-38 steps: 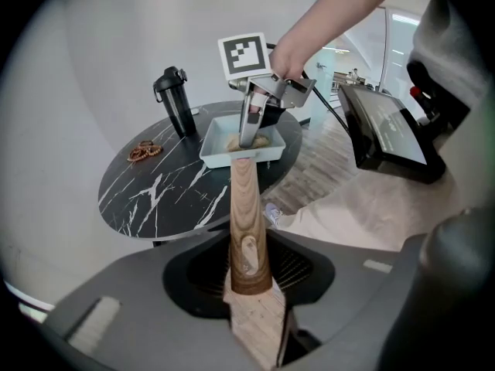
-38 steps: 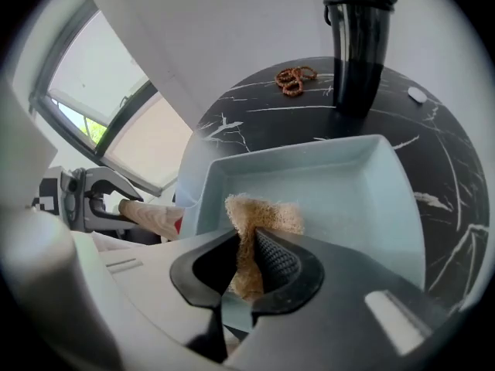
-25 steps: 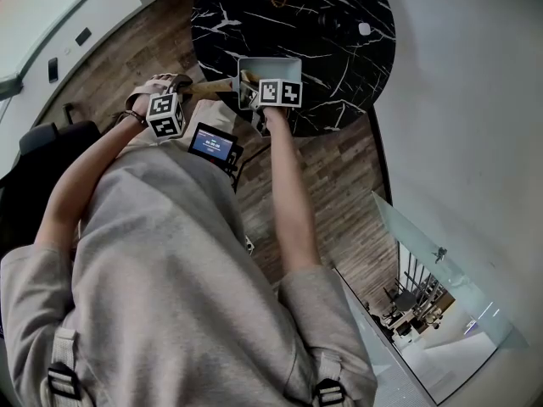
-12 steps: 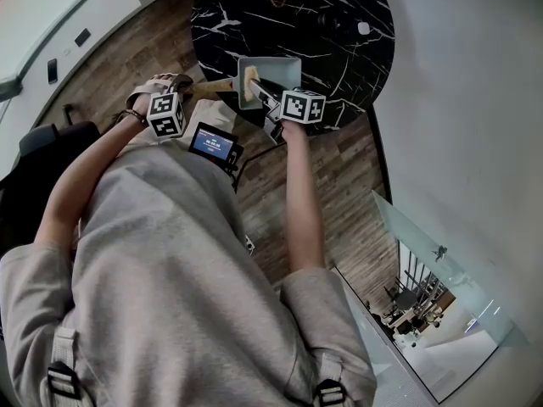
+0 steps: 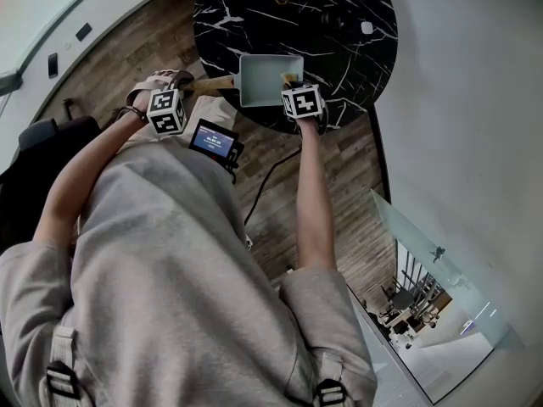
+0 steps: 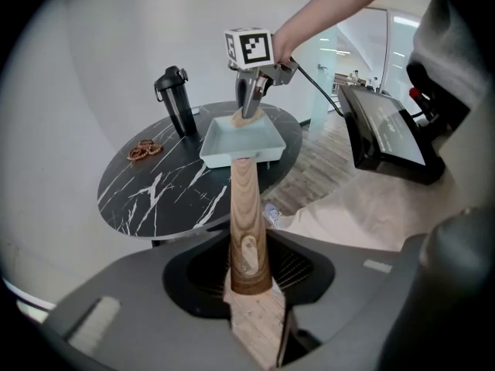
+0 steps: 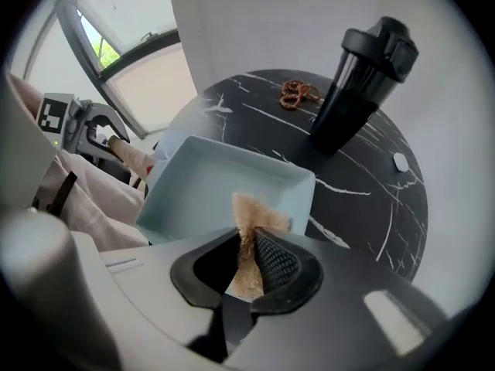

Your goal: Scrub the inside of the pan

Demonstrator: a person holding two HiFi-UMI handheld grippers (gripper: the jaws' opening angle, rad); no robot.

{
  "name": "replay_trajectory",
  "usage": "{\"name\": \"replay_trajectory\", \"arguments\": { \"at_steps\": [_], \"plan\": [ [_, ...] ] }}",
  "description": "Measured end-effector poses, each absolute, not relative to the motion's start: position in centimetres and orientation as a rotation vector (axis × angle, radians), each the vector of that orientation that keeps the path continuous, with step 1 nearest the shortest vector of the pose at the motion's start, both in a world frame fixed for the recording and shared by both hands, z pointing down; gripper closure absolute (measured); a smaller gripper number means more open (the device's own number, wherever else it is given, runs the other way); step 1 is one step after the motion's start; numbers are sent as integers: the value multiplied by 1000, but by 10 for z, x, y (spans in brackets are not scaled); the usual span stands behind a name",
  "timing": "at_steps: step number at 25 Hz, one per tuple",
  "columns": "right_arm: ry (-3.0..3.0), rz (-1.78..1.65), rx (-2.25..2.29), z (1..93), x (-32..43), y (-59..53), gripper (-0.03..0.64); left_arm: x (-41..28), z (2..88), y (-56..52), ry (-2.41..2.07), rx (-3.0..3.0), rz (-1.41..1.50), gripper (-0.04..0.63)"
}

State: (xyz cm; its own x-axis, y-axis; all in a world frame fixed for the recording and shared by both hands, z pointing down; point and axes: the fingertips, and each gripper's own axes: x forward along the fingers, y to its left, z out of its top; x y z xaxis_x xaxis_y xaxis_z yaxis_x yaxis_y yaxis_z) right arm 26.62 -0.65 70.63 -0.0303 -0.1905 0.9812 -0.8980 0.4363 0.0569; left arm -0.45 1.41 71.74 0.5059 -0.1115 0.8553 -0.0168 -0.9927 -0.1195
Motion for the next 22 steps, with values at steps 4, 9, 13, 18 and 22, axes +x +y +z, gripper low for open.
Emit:
{"name": "replay_trajectory", "arguments": {
  "at_steps": [4,9,13,18,22],
  "plan": [
    [-1459,859,940,725,263,7,555,-4,718,14,120,-2645,-1517,471],
    [-1482,1042,939,733,252,13,555,-5,719,12,126,-2643,-1519,471],
    [-1506,1133,900,738,238,17,554,-4,716,14,118,-2658,-1517,471],
    [-1575,1249,814,739,205,18,555,-4,716,14,118,-2651,-1522,471],
    [-1642,1375,733,735,176,20,555,-4,715,14,123,-2651,-1530,471]
  ]
}}
